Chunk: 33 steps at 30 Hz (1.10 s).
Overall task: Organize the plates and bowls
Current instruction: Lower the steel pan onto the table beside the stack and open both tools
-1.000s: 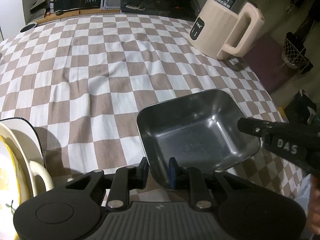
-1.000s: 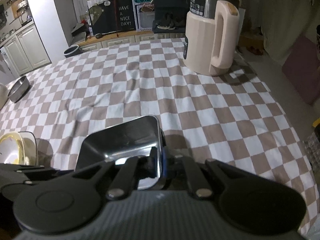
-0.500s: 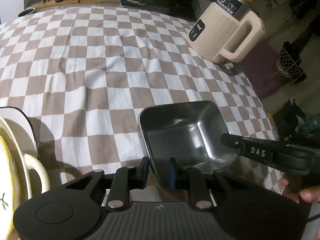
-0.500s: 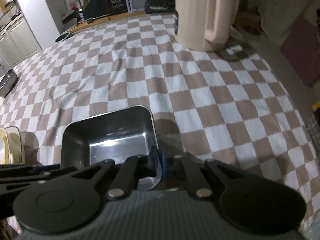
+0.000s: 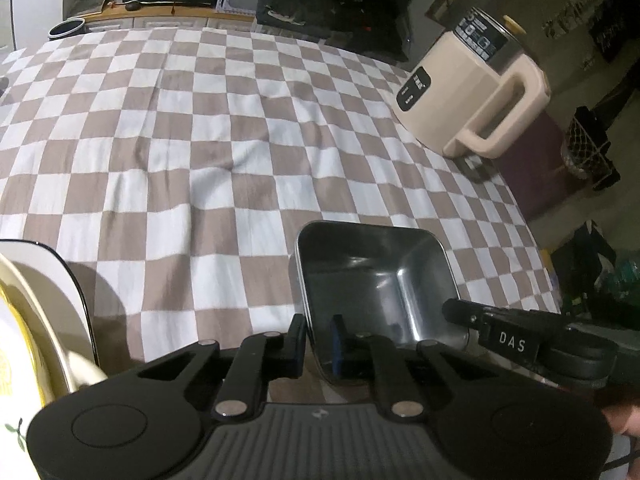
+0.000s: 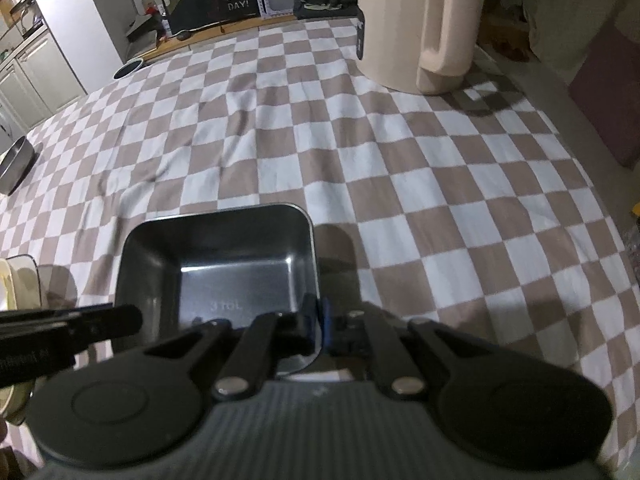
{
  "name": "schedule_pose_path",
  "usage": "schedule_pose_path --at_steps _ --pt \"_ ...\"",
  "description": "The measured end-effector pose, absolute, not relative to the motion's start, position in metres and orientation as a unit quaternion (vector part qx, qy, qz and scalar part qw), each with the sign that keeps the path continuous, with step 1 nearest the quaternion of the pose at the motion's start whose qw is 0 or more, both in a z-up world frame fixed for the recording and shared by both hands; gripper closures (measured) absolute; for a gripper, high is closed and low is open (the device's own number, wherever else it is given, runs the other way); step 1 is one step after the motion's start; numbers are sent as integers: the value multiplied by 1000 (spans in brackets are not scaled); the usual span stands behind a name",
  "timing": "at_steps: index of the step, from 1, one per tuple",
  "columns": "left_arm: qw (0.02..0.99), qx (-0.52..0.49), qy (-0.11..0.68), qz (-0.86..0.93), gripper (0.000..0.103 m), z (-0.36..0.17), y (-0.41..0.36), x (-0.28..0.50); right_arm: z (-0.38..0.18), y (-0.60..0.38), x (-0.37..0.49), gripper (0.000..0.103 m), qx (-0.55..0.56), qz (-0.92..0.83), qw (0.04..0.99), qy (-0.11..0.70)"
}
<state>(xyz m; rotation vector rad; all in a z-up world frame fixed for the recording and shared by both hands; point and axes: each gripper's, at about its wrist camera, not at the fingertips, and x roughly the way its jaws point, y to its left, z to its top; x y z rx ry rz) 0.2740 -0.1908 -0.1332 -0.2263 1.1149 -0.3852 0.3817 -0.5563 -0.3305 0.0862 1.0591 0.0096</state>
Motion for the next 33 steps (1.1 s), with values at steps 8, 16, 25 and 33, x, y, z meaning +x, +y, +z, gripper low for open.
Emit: schedule_pose_path --at_steps 8,16,25,33 --pt "826 -99 524 -184 89 -131 -193 279 -330 -558 390 98 51 5 865 498" --pt "822 -87 531 -186 81 -131 -194 277 -329 -563 380 90 63 5 866 496" --pt "831 -84 517 -190 39 -117 -190 270 -318 -571 366 48 66 -4 878 473" --pt "846 -89 495 -177 3 -102 -180 264 -306 -571 351 15 52 -16 888 456"
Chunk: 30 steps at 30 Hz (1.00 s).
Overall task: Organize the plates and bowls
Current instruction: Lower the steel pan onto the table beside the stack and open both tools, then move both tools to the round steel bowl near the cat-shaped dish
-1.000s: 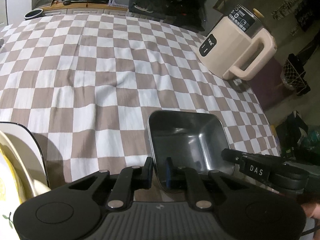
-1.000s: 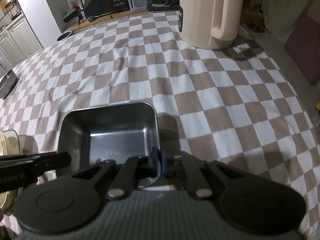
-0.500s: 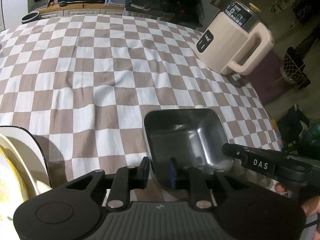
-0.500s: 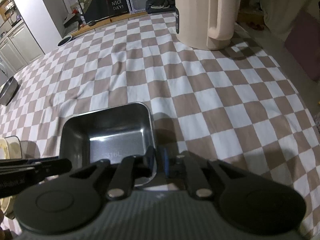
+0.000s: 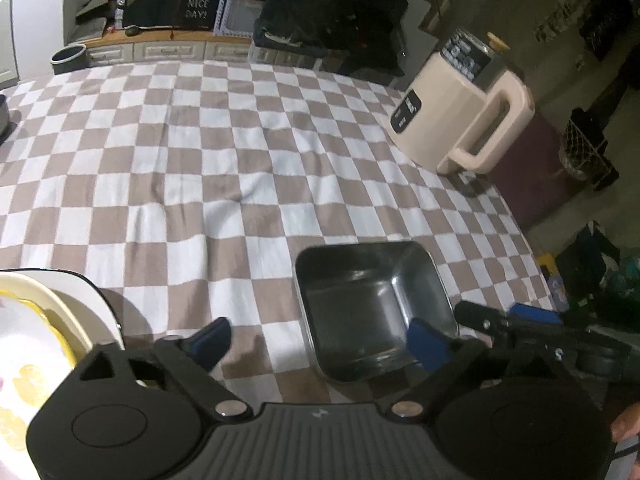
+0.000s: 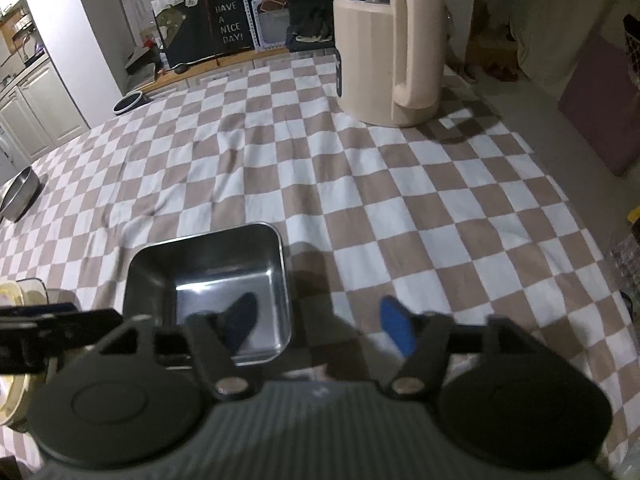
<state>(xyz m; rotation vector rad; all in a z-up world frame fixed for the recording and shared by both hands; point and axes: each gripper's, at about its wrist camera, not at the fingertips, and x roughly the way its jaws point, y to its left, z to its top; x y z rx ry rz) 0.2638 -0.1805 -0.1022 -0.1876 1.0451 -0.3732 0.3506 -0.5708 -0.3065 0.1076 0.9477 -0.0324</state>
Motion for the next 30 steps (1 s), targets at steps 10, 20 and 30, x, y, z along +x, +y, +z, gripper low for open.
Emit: schedule_pose_path --at_steps 10,20,30 --pt "872 -76 462 -140 0 -83 -147 262 -293 -561 341 0 49 -29 903 426" --pt "904 -84 411 -75 0 -56 -82 262 -279 -533 356 0 67 -17 922 381" --pt "909 -124 396 37 0 -52 15 274 -265 -454 402 0 44 80 927 363"
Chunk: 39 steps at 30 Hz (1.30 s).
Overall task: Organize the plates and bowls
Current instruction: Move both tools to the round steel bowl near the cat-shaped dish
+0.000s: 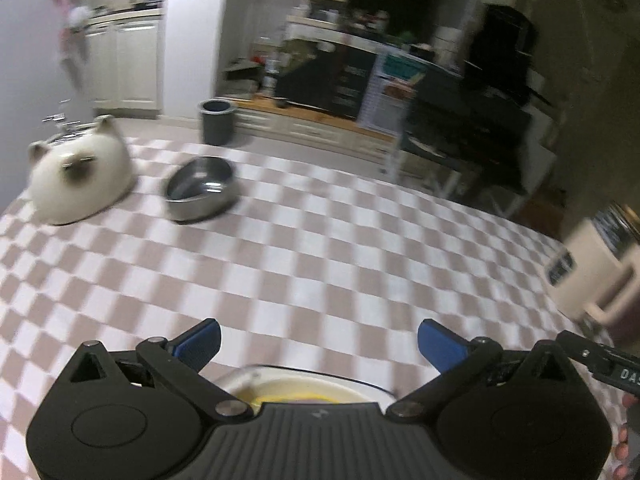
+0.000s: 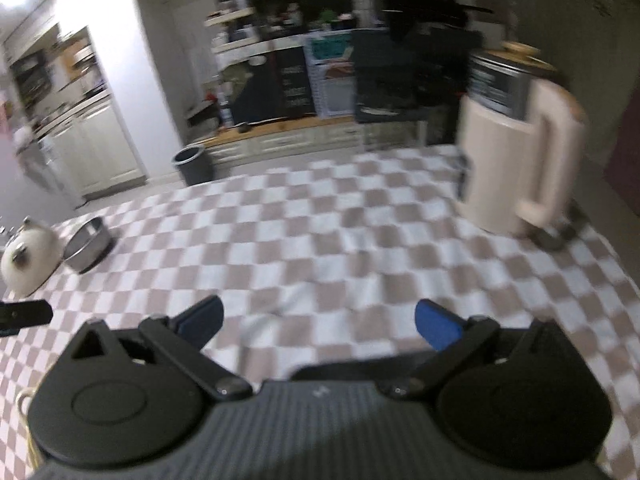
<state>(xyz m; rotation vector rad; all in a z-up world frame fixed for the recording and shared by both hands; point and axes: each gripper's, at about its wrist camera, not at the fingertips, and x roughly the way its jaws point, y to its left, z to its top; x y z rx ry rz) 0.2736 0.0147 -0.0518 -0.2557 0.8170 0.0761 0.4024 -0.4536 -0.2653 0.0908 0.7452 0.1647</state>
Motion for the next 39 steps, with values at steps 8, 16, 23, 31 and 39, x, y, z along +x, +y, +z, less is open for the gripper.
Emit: schedule_pose_path --at_steps 8,16,23,31,39 --pt "890 -174 396 145 0 -67 96 286 -269 -362 463 3 -4 184 912 366" --pt "871 -293 345 188 0 -85 150 324 -266 -280 535 10 -27 274 901 335" --pt "862 -311 329 228 0 -102 172 378 -277 -220 599 21 -57 323 882 338" --pt "830 -362 347 244 2 -134 196 405 -303 -159 654 52 -51 366 852 372" --pt "823 -386 337 245 14 -140 211 400 -320 -112 678 67 -47 391 831 392"
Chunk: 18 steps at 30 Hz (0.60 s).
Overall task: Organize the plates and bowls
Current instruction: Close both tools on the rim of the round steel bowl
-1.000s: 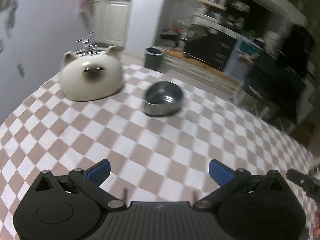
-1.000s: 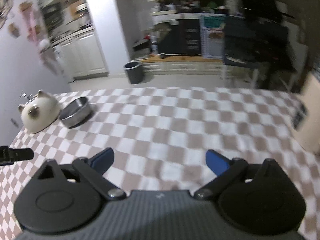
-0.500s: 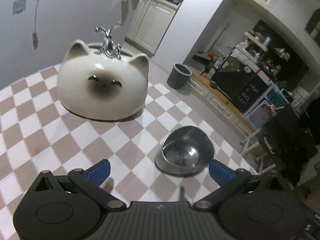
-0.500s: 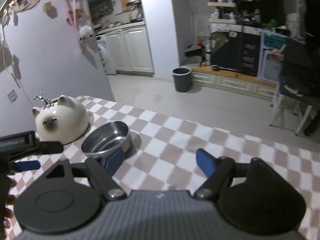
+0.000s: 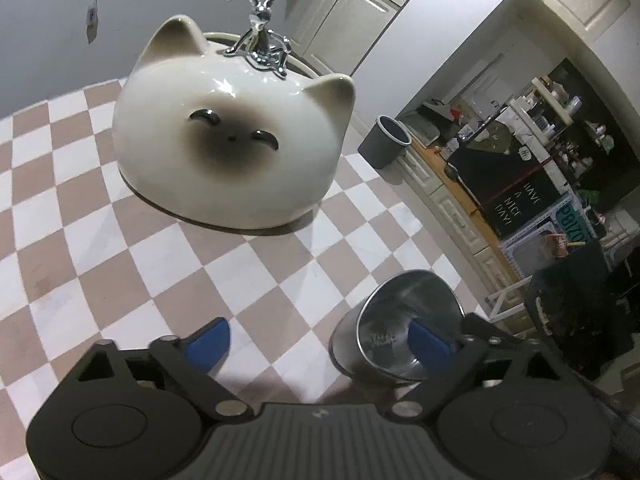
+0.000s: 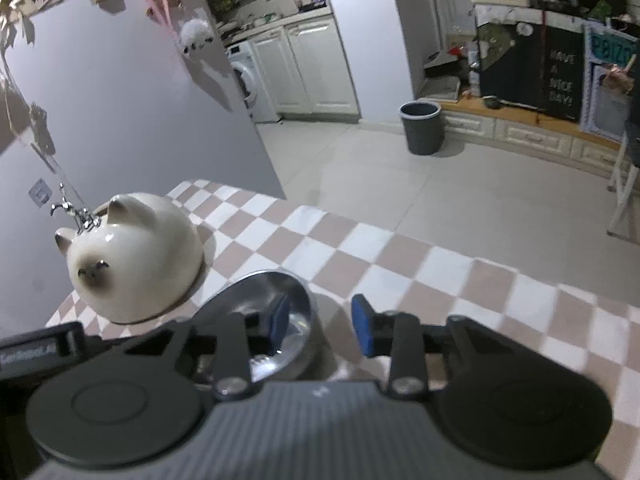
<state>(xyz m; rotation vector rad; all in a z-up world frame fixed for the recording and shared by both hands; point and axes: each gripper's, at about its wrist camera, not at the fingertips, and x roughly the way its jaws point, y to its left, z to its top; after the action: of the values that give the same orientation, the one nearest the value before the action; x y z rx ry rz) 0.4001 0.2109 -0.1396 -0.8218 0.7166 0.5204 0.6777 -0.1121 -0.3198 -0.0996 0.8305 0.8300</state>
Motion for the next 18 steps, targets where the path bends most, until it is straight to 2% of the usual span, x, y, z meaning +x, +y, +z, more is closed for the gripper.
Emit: schedule_pose_path --at_steps 3,5,7,9,10,12,18 --pt "818 -397 345 234 29 -148 212 406 -326 -94 676 68 -78 394 828 392" --pt "809 -414 352 223 44 -157 211 409 -331 -86 675 72 -91 394 825 394" --pt "804 -431 348 218 51 -161 211 411 -334 -80 674 78 -103 388 827 394" --pt "807 -431 344 212 65 -162 210 412 -333 -80 673 85 -112 382 829 392" --pt "809 -430 344 207 79 -161 209 413 -332 -81 672 91 -114 381 829 393" --pt "809 -421 351 212 82 -158 206 414 -328 -85 669 97 -113 382 828 394" --pt "826 -387 356 205 85 -139 194 408 -314 -99 651 97 -111 374 836 386"
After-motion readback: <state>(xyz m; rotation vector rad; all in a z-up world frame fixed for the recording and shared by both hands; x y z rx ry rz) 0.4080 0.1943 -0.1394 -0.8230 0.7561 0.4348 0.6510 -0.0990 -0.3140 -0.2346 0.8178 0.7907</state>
